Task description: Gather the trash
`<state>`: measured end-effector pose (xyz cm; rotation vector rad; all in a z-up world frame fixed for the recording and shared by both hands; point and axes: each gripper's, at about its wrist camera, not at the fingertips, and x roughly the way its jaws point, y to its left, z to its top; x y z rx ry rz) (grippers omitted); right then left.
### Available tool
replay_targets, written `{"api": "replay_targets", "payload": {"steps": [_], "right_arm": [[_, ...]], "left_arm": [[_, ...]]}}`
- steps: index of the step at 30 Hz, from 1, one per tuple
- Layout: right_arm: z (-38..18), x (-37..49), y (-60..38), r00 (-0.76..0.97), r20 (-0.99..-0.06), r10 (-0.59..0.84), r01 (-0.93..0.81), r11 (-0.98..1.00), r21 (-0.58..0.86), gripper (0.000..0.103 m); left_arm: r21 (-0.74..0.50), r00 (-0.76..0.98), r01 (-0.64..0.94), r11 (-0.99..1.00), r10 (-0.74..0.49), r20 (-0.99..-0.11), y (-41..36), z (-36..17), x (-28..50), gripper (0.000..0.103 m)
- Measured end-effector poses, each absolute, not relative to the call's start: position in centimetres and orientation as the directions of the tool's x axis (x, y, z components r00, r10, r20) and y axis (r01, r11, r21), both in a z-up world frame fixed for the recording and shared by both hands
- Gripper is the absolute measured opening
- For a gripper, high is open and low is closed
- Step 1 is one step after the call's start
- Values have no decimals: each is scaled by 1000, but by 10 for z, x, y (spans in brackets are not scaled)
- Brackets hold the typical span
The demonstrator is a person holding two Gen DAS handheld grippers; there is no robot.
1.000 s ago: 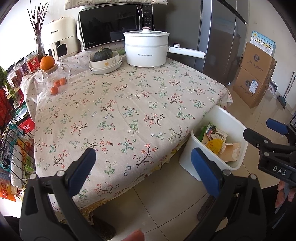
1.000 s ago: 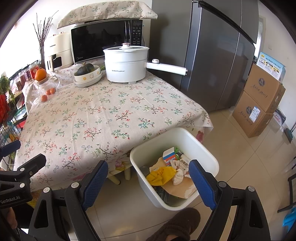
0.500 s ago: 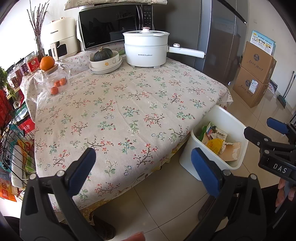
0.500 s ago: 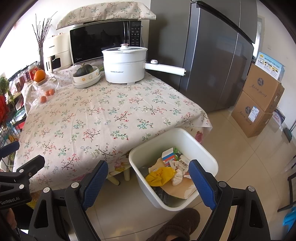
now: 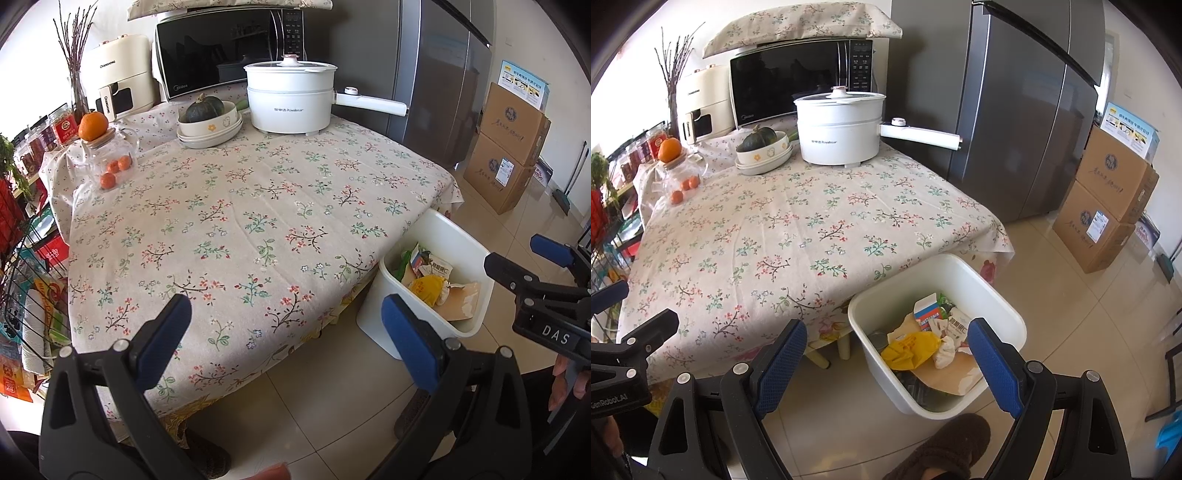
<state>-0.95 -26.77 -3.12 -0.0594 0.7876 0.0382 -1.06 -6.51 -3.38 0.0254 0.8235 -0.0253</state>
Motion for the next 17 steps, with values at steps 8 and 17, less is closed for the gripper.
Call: {"api": "replay_targets", "payload": {"steps": [8, 17], "right_arm": [[-31, -9, -268, 705, -709, 12, -57, 998, -40, 90], [-32, -10, -268, 707, -707, 9, -52, 998, -39, 90]], "left_arm": [[12, 679, 32, 999, -13, -734, -65, -34, -10, 102], [6, 679, 47, 999, -27, -734, -65, -33, -11, 102]]}}
